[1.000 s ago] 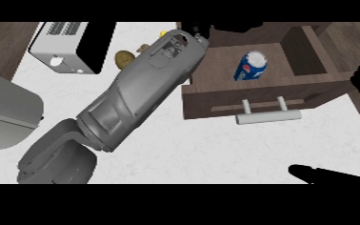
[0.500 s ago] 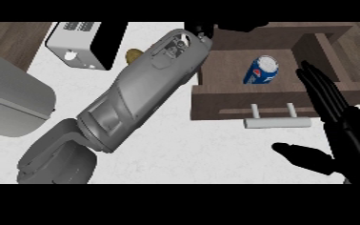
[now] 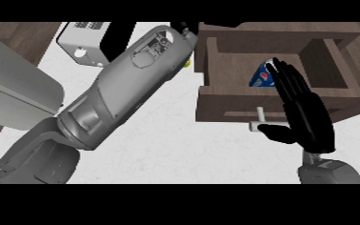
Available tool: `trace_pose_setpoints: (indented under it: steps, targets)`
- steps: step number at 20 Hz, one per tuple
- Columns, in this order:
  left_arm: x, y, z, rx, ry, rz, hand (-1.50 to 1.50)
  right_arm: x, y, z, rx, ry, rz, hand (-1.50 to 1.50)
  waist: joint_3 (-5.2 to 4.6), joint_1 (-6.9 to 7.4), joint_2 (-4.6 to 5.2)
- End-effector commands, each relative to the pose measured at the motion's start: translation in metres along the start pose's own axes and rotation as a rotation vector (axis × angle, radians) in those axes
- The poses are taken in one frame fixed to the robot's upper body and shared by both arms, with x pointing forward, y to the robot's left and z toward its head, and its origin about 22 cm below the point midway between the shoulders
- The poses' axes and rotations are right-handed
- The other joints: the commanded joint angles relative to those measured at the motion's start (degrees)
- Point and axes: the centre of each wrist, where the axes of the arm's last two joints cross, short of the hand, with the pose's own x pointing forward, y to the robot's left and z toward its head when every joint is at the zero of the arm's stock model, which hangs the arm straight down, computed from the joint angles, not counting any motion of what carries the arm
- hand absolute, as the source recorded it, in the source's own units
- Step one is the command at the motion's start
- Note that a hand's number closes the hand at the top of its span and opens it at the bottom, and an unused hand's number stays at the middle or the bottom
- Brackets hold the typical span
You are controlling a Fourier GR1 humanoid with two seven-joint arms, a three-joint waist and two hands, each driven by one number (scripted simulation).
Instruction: Pick up the can, place it into the drawer and close the drawer
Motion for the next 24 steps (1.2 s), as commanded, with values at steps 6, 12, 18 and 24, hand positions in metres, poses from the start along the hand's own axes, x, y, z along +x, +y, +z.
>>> trace_pose_setpoints:
  steps: [6, 12, 18, 24]
  targets:
    - [0.028, 0.041, -0.007, -0.003, -0.010, -0.012, -1.50, -0.021, 0.063, -0.026, 0.004, 0.077, 0.057, -1.50, 0.04, 1.53, -0.15]
    - [0.016, 0.070, -0.005, 0.008, 0.015, -0.013, -1.50, -0.035, 0.079, -0.045, -0.008, 0.084, 0.085, -1.50, 0.06, 1.66, 0.24]
    - [0.010, 0.101, -0.002, -0.002, 0.034, -0.035, -1.50, -0.056, 0.084, -0.061, -0.036, 0.087, 0.173, -1.50, 0.07, 2.60, 0.40]
    - [0.013, 0.113, 0.002, -0.006, 0.037, -0.033, -1.50, -0.036, 0.092, -0.102, -0.139, 0.086, 0.180, -1.50, 0.10, 3.24, 0.84]
